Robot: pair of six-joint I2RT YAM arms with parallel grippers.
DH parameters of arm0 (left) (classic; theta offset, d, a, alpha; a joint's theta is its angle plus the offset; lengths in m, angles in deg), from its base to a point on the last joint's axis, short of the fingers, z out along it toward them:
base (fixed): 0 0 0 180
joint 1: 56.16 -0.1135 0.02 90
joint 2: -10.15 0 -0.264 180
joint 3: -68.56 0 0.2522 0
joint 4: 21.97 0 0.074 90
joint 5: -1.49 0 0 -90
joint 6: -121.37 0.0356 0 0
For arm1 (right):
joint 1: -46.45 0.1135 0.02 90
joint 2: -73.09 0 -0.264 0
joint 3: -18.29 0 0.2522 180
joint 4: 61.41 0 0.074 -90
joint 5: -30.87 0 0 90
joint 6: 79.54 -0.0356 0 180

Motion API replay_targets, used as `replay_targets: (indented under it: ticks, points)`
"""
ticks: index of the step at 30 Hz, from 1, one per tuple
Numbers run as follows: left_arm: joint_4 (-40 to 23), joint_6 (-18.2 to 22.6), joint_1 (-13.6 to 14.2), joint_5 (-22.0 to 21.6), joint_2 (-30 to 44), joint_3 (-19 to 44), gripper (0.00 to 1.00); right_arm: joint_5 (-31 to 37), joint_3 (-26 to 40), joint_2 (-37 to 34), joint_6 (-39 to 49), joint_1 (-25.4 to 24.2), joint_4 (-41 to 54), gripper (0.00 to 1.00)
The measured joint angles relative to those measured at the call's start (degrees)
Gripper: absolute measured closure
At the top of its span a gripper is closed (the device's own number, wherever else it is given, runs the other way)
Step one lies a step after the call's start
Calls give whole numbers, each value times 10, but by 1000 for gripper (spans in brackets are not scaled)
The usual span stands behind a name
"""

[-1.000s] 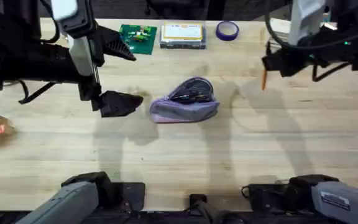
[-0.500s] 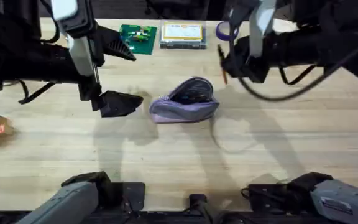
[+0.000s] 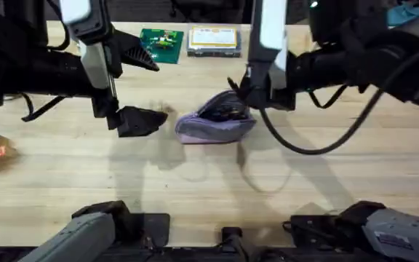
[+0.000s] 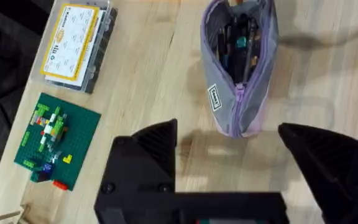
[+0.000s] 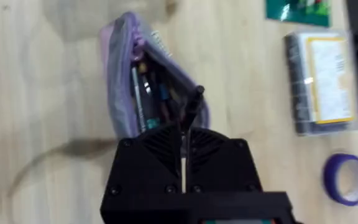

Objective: Unzip the bag, pick up the pens from the table one at a time and place them inside, then zip the bag closed.

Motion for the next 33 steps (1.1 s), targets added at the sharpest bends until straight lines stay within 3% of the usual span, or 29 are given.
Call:
replay_targets:
  ticks: [14, 23, 31, 32, 33]
  points:
    - [0, 0, 0, 0, 0, 0, 7, -1, 0, -112, 5, 6, 15, 970]
    - [0, 0, 0, 0, 0, 0, 7, -2, 1, -176, 6, 57, -19, 970]
    - [0, 0, 0, 0, 0, 0, 8, -2, 1, -185, 7, 86, -71, 970]
    - [0, 0, 0, 0, 0, 0, 8, -2, 1, -185, 7, 88, -74, 950]
    - [0, 0, 0, 0, 0, 0, 7, -1, 1, -185, 7, 90, -79, 838]
